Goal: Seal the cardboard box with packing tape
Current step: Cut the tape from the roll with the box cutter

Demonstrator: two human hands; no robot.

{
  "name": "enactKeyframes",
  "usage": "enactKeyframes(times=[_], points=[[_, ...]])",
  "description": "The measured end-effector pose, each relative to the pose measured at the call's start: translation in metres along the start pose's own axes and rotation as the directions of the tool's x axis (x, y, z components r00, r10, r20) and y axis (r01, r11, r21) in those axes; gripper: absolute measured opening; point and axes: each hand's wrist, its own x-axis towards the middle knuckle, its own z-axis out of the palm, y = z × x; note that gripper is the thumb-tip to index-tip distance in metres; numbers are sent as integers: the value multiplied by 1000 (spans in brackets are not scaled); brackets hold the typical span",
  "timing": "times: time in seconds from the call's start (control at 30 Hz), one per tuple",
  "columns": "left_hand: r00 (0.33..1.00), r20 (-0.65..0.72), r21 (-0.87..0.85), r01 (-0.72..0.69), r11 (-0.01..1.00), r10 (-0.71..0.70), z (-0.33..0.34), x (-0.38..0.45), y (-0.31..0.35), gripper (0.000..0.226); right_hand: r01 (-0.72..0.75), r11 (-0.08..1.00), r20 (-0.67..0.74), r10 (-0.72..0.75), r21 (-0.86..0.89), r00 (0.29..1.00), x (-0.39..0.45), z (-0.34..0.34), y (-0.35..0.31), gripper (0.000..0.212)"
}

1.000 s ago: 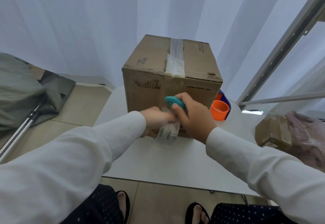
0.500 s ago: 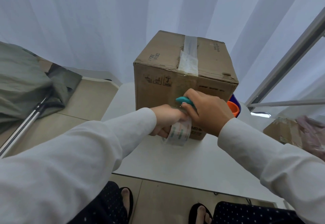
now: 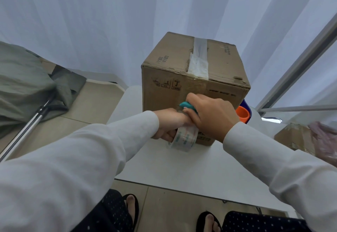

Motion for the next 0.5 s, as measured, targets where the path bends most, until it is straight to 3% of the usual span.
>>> enactKeyframes(times=[0.5], points=[[999, -40, -47, -26, 999, 24, 4, 2, -1, 16, -23, 991, 89, 35, -136, 995, 19, -4, -6, 22]])
